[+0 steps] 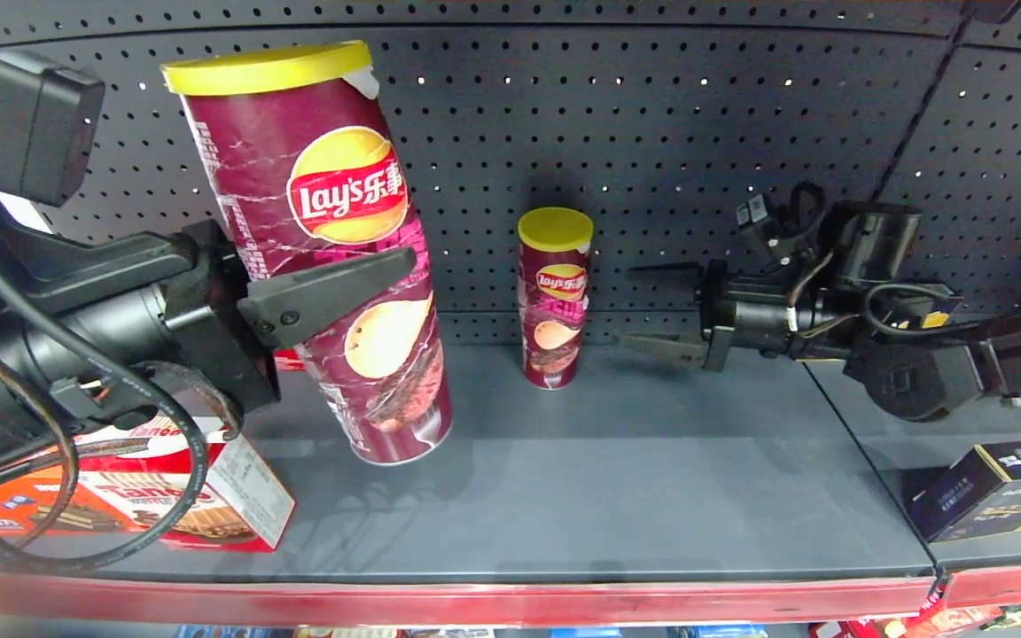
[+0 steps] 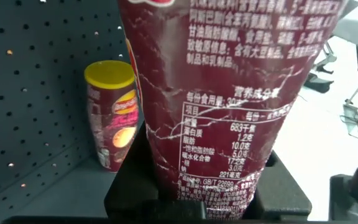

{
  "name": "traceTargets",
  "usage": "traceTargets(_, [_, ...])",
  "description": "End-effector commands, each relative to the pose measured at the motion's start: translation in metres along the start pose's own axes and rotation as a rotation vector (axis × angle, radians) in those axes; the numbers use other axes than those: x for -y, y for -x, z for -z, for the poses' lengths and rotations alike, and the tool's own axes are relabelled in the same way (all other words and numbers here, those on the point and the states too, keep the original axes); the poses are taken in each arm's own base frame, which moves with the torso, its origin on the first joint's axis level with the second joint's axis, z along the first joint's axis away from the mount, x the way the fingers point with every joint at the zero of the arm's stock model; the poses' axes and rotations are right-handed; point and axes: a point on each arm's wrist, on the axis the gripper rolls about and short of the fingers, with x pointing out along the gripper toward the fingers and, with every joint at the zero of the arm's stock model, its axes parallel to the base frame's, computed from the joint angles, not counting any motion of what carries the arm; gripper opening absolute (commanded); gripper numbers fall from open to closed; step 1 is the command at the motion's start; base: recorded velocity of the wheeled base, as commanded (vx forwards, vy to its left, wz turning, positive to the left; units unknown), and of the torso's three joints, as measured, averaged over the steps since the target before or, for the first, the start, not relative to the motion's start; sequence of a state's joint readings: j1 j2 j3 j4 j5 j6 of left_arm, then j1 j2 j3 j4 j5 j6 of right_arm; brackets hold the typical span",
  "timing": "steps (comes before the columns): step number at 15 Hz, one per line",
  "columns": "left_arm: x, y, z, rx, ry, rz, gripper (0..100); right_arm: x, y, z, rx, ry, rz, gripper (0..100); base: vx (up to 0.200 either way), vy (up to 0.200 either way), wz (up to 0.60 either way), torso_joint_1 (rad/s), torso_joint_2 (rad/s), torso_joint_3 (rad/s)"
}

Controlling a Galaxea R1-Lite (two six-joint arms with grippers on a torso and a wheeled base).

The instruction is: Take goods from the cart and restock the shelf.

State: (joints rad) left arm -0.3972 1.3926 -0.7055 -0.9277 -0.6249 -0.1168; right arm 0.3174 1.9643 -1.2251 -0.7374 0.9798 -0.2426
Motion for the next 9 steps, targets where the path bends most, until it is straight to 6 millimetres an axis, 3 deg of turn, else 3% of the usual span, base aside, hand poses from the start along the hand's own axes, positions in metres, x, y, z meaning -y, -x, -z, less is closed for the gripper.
traceTargets(1, [-0.005,-0.006,0.004,-0.011,0.007,-0.005,0,0.008,-0.017,0.025,-0.018,-0.033,-0.019,100,0.0,0.0,0.0,0.0,0.0,0.0])
traceTargets(9, [-0.006,-0.004,0.005,-0.013,0.009,-0.013,0,0.008,-0.05,0.053,-0.028,-0.066,-0.067,100,0.0,0.0,0.0,0.0,0.0,0.0])
